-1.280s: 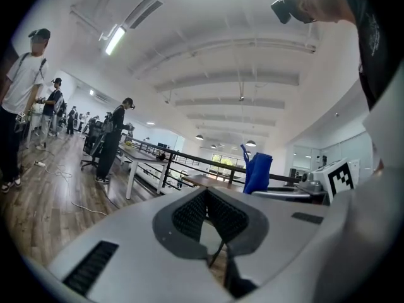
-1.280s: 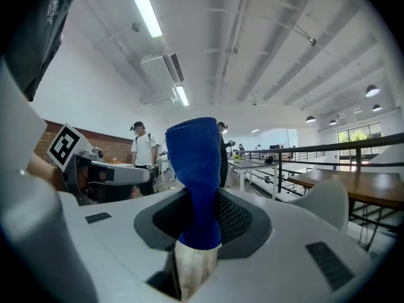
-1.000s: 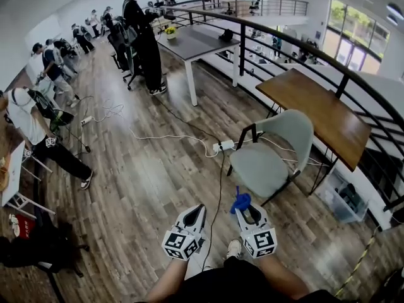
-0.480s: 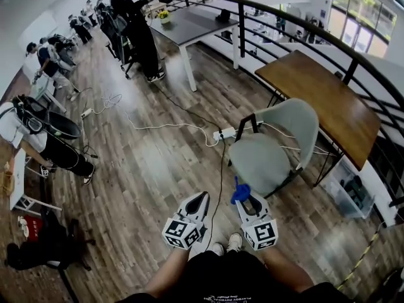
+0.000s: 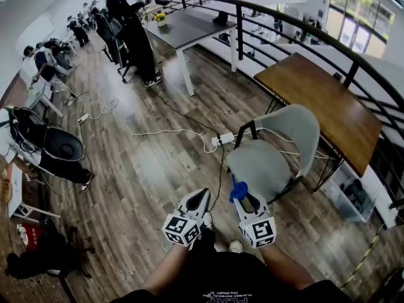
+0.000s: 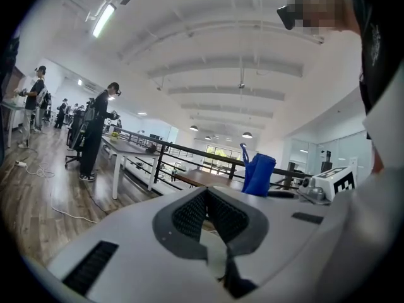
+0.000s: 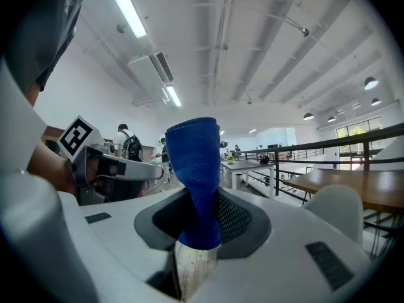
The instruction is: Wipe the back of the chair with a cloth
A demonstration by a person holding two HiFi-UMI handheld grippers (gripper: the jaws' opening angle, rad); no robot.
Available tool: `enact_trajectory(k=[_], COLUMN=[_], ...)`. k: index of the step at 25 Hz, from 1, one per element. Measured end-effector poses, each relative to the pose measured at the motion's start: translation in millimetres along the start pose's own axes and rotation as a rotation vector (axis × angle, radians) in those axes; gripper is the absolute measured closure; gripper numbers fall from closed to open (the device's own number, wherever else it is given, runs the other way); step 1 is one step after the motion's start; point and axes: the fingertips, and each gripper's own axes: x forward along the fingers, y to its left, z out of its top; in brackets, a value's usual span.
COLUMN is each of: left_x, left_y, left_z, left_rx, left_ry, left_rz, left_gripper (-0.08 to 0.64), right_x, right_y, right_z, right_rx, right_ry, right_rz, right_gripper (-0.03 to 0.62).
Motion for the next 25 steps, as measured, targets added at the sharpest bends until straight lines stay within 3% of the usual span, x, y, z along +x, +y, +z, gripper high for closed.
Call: enact_trajectory(k=[10, 16, 25], left_x=[61.6, 86.1, 116.3], left_y=[79.4, 121.8, 153.3], left_z=[36.3, 52.7, 70.7], left_rx=[0.035, 0.008, 0.05], left_ry=[-0.009, -0.006, -0.009], left_rz=[-0.077, -0.145, -0.24], left_gripper=[0.554, 0.554, 0.554], right_x=[91.7, 141.4, 179.0], right_y=[-28.6, -41.9, -54.5], right_z=[21.2, 29.9, 39.1], right_rx=[-0.016, -0.002, -0.003], right_ry=[-0.003, -0.018, -0.005], right_rz=[-0.095, -0.217, -0.314], right_gripper=[0.482, 0.482, 0.482])
